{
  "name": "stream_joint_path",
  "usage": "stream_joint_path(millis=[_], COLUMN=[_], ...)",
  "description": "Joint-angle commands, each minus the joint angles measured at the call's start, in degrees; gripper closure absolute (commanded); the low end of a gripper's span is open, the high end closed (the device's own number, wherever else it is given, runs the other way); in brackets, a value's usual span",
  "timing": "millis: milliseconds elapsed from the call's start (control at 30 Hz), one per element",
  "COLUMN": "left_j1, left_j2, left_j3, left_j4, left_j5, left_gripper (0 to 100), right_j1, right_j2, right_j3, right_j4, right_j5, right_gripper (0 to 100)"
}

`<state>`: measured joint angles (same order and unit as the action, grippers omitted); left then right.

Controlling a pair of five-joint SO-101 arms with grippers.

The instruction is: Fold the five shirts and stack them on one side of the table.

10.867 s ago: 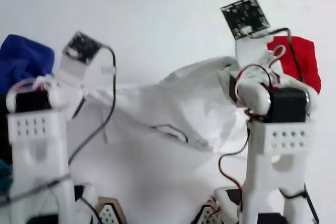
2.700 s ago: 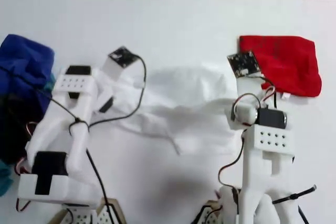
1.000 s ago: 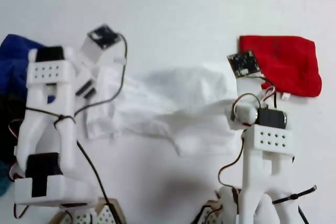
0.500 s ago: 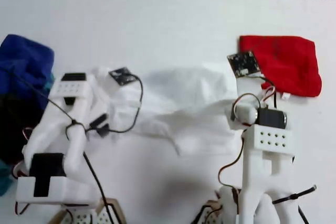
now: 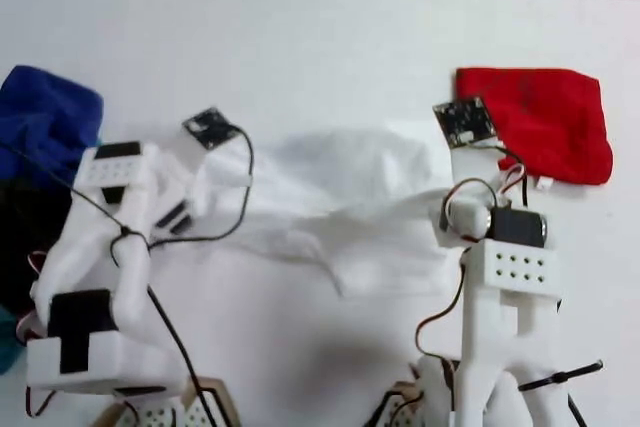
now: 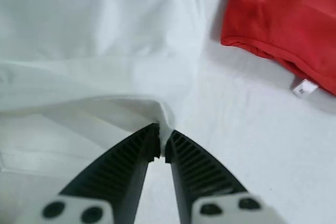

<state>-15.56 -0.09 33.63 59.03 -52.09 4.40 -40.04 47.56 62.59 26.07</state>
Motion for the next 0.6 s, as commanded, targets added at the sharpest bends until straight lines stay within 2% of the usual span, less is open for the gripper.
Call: stream_joint_path(millis=[0, 167, 467, 567], left_j1=[-3.0, -5.5, -5.3, -3.3], left_j2=[1.7, 1.8, 1.8, 1.8], left_j3=[-0.7, -1.9, -20.6, -23.7], left_j4=[-0.6, 2.0, 25.7, 33.1], left_j5=[-1.8, -2.0, -1.8, -2.0], left_gripper=[83, 83, 83, 83], right_j1=[0.7, 0.7, 0.2, 0.2], right_j2=[-2.1, -2.1, -1.6, -1.6], right_j3=[-0.5, -0.5, -0.5, -0.5], right_j4=[-0.7, -0.7, -0.8, -1.5], right_j5=[-0.1, -0.1, -0.1, -0.1], right_gripper=[97.8, 97.8, 97.8, 97.8])
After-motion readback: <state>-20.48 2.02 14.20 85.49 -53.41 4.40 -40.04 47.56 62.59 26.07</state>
